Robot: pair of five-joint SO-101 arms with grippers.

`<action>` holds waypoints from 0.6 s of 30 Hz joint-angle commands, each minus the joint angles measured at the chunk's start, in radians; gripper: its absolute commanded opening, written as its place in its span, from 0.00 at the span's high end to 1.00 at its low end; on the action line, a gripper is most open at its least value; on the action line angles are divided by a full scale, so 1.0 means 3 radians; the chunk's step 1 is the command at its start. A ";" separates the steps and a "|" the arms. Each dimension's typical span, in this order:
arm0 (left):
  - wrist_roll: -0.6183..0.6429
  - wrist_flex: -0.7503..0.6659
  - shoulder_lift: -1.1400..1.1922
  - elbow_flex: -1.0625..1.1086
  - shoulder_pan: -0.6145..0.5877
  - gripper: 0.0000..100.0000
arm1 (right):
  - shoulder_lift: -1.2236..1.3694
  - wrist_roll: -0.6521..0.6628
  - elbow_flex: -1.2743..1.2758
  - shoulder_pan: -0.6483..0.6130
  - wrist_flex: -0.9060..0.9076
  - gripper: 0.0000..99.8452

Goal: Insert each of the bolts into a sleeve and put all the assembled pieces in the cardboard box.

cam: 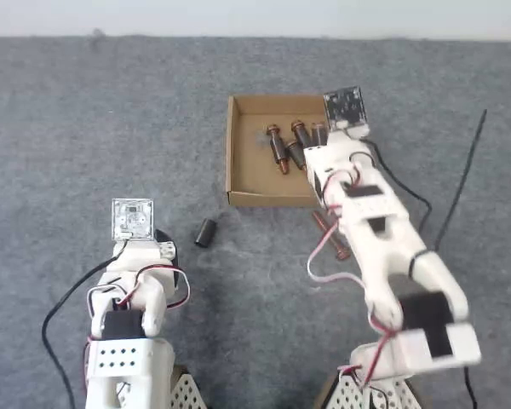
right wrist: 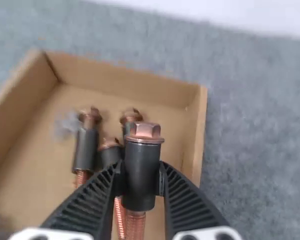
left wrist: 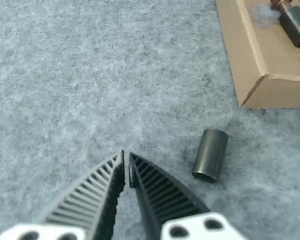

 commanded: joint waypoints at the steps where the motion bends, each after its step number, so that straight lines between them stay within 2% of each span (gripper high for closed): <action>1: -0.0026 0.0015 -0.0061 -0.0038 -0.0015 0.99 | 0.0233 0.0056 -0.0726 0.0084 0.0386 0.99; 6: -0.0026 0.0010 -0.0061 -0.0038 -0.0015 0.99 | 0.0616 0.0056 -0.1238 0.0105 0.0703 0.98; 12: -0.0026 0.0000 -0.0061 -0.0038 -0.0015 0.99 | 0.0754 0.0056 -0.1437 0.0079 0.0959 0.84; 15: -0.0026 0.0000 -0.0061 -0.0038 -0.0015 0.99 | 0.0744 0.0056 -0.1447 0.0079 0.0959 0.87; 18: -0.0026 0.0000 -0.0061 -0.0038 -0.0015 0.99 | 0.0652 0.0041 -0.1447 0.0090 0.0974 0.94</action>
